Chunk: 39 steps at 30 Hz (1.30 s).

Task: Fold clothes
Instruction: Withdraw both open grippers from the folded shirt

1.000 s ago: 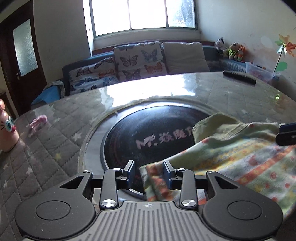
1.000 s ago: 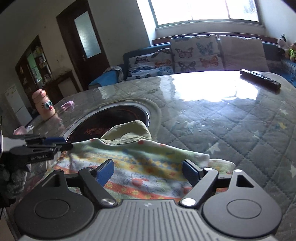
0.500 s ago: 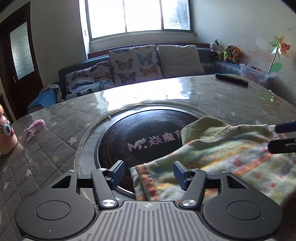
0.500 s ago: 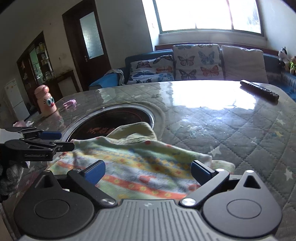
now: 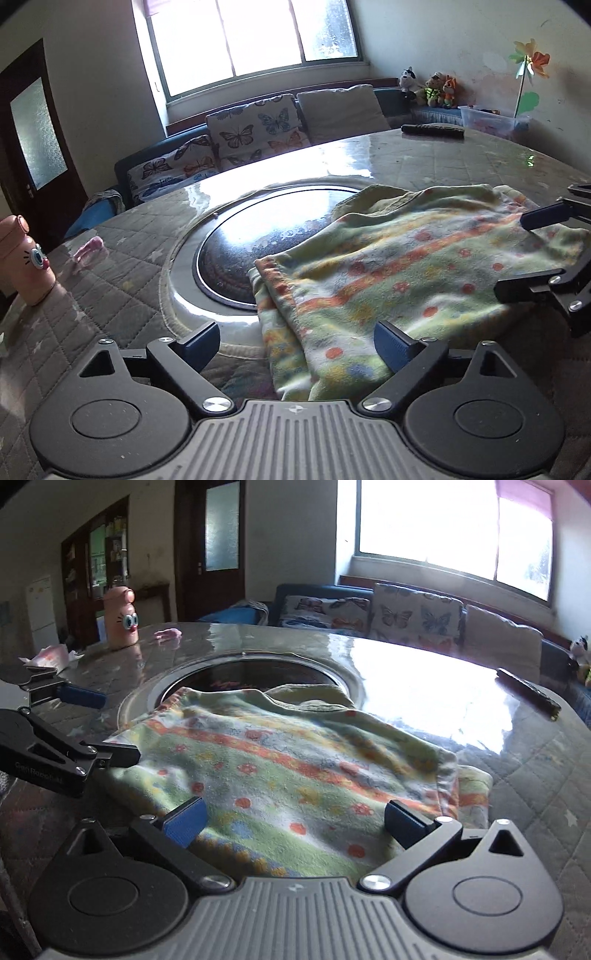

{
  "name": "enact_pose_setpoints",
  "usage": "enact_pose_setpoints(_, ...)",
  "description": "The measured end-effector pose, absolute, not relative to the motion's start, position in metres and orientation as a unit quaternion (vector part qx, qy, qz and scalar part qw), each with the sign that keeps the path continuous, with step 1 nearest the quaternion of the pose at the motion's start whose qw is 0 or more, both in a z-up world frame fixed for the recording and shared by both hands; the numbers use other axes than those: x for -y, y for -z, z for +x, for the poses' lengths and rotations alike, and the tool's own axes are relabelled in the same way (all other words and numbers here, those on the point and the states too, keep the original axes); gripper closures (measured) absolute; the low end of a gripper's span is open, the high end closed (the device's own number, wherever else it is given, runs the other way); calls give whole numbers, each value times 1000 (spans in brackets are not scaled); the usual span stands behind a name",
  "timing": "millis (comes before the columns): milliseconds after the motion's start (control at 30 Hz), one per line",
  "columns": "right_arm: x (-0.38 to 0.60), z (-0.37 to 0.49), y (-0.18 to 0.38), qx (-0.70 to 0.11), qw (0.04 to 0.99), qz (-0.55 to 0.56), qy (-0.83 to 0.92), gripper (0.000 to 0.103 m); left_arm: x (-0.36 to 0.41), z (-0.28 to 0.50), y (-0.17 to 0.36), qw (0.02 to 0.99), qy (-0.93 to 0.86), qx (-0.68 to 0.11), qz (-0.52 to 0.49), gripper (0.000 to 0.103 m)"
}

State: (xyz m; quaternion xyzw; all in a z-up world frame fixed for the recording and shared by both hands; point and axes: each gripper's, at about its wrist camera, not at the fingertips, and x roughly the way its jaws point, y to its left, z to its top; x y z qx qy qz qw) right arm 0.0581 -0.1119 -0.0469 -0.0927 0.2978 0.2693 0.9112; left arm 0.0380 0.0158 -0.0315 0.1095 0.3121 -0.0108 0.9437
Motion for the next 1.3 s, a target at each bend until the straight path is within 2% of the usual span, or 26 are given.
enact_pose_setpoints(167, 126, 51, 37, -285, 924, -92, -237, 0, -21, 35, 25, 948, 3, -303, 100, 10)
enact_pose_setpoints(367, 136, 40, 51, -295, 921, -130, -221, 0, -23, 32, 29, 945, 0, -311, 98, 10)
enact_pose_setpoints(600, 164, 36, 49, -296, 933, -118, -168, 0, -27, 27, 23, 949, 2, -307, 76, 0)
enact_pose_setpoints(1000, 216, 43, 50, -312, 943, -74, -89, 0, -34, 26, 13, 952, 3, -302, 49, 0)
enact_pose_setpoints(1300, 214, 47, 47, -313, 943, -65, -87, 0, -42, 29, 8, 950, 6, -313, 10, 0)
